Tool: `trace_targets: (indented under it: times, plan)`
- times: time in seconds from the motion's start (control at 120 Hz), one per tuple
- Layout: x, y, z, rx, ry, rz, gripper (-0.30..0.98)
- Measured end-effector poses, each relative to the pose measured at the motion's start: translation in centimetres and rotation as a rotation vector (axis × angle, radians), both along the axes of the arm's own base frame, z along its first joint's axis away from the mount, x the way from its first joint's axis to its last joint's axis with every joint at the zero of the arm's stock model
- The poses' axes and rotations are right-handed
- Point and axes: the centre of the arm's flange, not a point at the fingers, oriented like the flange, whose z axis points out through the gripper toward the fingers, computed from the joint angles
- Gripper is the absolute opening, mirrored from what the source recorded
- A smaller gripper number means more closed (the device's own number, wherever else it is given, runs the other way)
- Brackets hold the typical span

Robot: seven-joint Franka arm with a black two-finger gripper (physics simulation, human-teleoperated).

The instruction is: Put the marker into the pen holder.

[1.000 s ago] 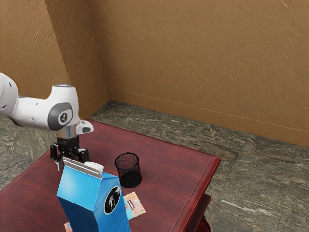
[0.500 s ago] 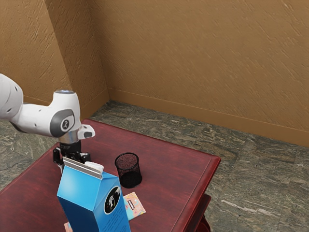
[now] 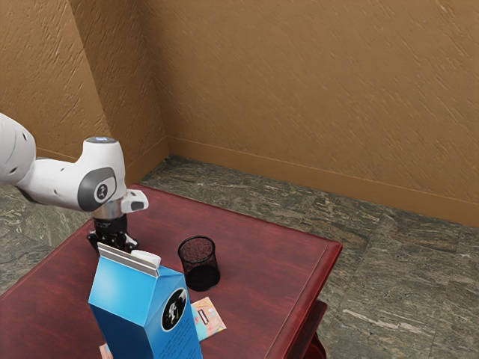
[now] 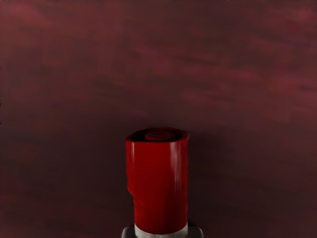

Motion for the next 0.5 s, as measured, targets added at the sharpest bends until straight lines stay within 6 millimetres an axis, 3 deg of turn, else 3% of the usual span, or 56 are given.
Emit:
trace_targets:
  times: [0.208, 0.5]
  plan:
    - [0.5, 0.1, 1.4, 0.033, -0.04, -0.02, -0.09]
    - [2.1, -0.3, 9.1, 0.092, -0.259, -0.047, -0.1]
